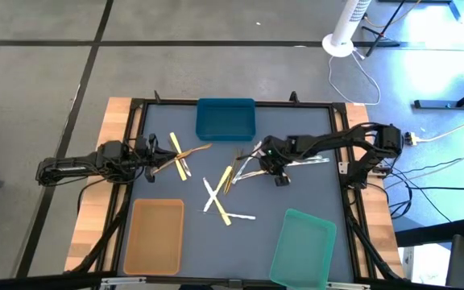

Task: Sort silverware by color (type)
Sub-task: Put the yellow knife into the green bin

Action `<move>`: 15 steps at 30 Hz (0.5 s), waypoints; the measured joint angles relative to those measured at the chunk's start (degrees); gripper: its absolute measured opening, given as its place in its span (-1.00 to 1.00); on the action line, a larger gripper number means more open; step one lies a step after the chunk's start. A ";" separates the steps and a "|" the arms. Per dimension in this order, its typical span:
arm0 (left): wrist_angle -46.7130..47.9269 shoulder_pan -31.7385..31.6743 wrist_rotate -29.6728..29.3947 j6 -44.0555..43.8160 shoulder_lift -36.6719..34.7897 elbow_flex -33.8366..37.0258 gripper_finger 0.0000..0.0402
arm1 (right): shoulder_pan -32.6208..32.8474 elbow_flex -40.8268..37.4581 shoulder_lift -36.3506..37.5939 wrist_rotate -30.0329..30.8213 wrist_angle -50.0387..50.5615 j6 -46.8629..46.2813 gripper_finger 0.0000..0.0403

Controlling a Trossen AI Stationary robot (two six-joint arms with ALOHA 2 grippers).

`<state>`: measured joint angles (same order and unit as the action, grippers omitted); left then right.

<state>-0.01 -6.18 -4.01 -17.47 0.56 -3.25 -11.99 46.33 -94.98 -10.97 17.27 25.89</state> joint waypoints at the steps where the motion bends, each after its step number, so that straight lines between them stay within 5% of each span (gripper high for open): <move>1: 0.00 0.01 0.00 0.00 0.00 0.00 -1.00 | 0.00 0.70 -0.02 0.36 1.08 0.01 -0.81; 15: 0.01 0.00 0.00 0.00 0.00 0.01 -1.00 | -0.04 9.93 0.11 0.29 14.12 -0.02 -0.80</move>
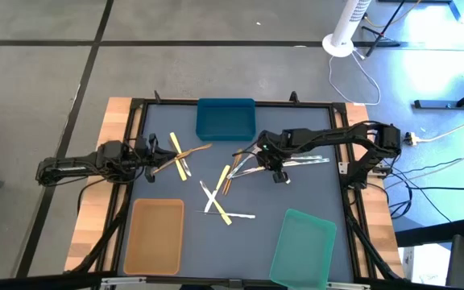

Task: Sort silverware by color (type)
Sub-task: Put the yellow knife into the green bin

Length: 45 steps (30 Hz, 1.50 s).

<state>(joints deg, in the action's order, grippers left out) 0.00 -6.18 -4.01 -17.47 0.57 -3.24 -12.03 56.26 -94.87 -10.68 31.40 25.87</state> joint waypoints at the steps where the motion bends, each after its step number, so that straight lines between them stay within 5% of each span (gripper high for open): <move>1: -0.01 0.01 0.00 0.02 -0.01 0.01 -1.00 | 0.00 0.77 0.00 -0.04 1.11 0.00 -0.80; 22: 0.01 0.01 0.00 0.02 0.01 -0.01 -1.00 | 1.25 22.40 0.15 -0.33 24.17 -1.42 -0.79; 31: -0.01 -0.01 0.02 0.03 -0.01 0.00 -1.00 | 8.06 30.10 0.16 -0.32 30.20 -1.87 -0.79; 45: 0.01 -0.01 0.00 0.35 -0.01 -0.01 -1.00 | 20.85 33.80 0.17 1.35 36.35 -15.19 -0.80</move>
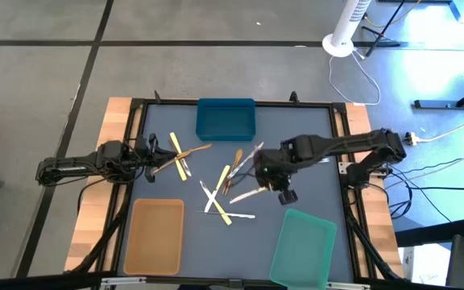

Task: Sort silverware by color (type)
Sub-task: Put the yellow knife into the green bin

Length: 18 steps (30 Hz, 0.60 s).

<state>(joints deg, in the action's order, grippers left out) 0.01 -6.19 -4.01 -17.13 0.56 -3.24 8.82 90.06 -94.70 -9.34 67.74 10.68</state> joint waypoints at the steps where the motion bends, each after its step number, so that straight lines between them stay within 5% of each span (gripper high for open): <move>1: 0.00 0.00 0.00 0.37 0.00 0.02 -1.00 | 1.32 0.01 0.00 1.24 -0.18 -0.40 -0.81; 18: 0.01 0.01 0.02 1.18 0.00 0.00 -1.00 | 19.06 0.02 0.00 5.36 7.04 -25.04 -0.84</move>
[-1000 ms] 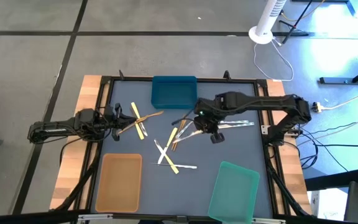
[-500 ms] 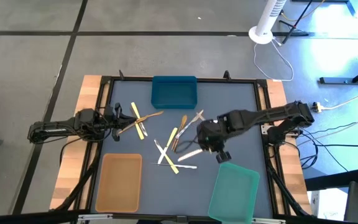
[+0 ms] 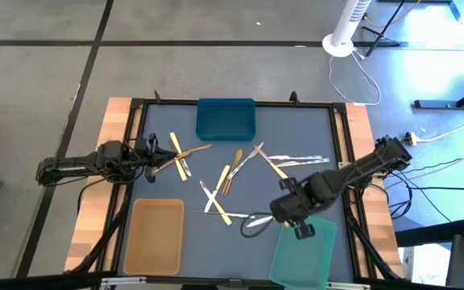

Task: Sort silverware by color (type)
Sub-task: Put the yellow knife into the green bin

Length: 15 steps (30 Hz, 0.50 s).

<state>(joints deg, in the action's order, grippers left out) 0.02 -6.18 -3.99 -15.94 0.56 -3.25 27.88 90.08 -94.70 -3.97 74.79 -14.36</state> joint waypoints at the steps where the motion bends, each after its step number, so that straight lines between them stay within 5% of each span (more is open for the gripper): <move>1: -0.01 -0.01 0.00 -0.01 0.00 0.02 -1.00 | 0.92 0.00 0.00 0.00 0.44 -1.85 -0.84; 15: 0.01 0.00 0.00 -0.04 0.00 0.00 -1.00 | 19.18 0.00 0.00 5.53 3.38 -24.40 -0.84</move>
<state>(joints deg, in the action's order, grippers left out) 0.03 -6.18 -3.99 -15.99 0.56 -3.25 47.05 90.08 -94.70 1.55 78.17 -38.76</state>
